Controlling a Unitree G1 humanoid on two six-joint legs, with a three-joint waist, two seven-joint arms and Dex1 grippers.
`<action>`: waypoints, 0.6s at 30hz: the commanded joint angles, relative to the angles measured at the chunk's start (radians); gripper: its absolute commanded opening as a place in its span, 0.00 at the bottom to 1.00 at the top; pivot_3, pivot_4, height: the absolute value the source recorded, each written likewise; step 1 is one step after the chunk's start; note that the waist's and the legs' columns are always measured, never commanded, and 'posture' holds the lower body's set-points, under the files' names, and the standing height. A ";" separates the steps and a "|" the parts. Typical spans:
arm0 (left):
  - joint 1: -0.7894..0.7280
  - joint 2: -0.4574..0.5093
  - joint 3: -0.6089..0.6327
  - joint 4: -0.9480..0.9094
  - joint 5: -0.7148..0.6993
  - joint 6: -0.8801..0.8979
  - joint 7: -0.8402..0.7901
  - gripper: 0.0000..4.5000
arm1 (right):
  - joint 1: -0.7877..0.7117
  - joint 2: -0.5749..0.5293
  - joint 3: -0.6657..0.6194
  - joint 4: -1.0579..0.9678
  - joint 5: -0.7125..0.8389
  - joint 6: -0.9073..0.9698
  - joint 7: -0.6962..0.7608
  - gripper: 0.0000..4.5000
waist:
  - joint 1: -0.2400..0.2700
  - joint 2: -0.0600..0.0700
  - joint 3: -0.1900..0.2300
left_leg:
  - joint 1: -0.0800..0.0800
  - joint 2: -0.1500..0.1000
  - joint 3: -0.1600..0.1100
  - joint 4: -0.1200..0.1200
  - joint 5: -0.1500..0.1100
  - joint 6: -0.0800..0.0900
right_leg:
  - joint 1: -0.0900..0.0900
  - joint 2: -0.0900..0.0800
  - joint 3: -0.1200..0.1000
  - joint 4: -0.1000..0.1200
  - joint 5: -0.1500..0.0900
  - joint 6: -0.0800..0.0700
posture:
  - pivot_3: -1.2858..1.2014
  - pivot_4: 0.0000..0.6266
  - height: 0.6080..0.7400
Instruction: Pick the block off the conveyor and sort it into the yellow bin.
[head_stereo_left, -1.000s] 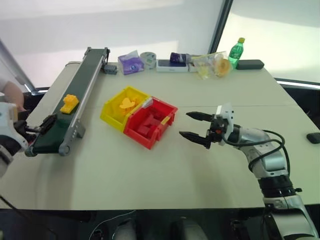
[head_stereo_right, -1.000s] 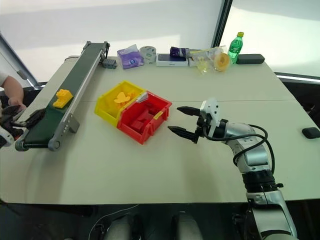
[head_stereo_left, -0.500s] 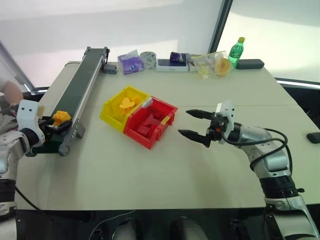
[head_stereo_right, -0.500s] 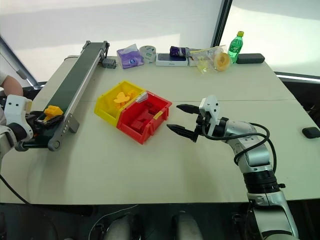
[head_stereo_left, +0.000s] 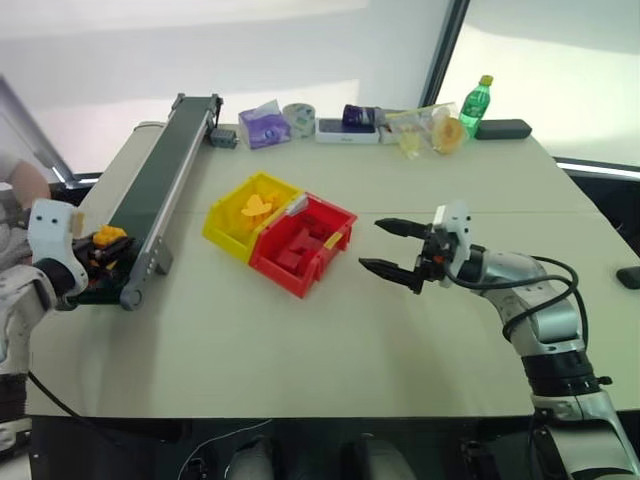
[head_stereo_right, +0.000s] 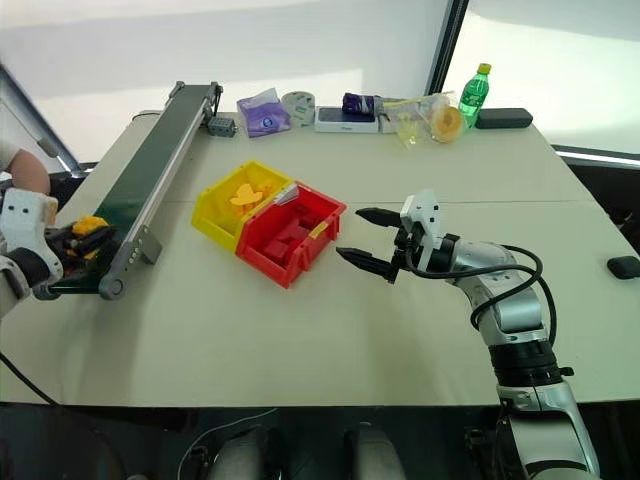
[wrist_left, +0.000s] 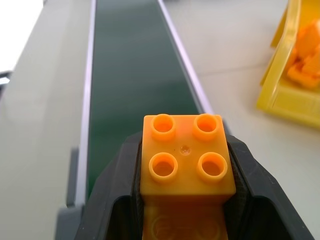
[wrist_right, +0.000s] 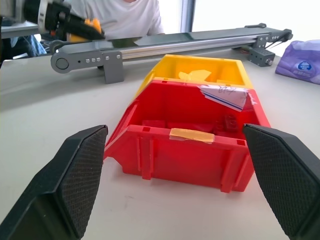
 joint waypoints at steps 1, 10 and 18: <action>-0.094 -0.029 0.017 -0.109 -0.049 0.026 0.044 0.30 | -0.022 0.000 -0.016 -0.042 0.008 -0.005 -0.007 1.00 | 0.002 -0.001 0.000 | 0.000 0.000 -0.001 0.001 0.000 0.000 | 0.001 0.000 0.000 0.000 0.000 0.000 | 0.52 0.24 1.00; -0.397 -0.288 -0.234 0.102 0.105 -0.097 0.152 0.30 | -0.021 0.012 -0.010 -0.043 0.001 -0.012 -0.016 1.00 | -0.002 0.000 0.000 | 0.000 -0.003 -0.001 0.002 0.000 0.000 | 0.002 0.002 -0.001 0.000 0.000 0.001 | 0.52 0.24 1.00; -0.612 -0.472 -0.308 0.522 0.220 -0.345 0.173 0.30 | 0.001 0.007 -0.025 -0.080 0.007 -0.003 -0.040 1.00 | -0.007 0.000 0.000 | 0.000 -0.003 0.000 0.002 0.000 0.000 | 0.000 0.003 -0.001 0.000 0.000 0.001 | 0.52 0.24 1.00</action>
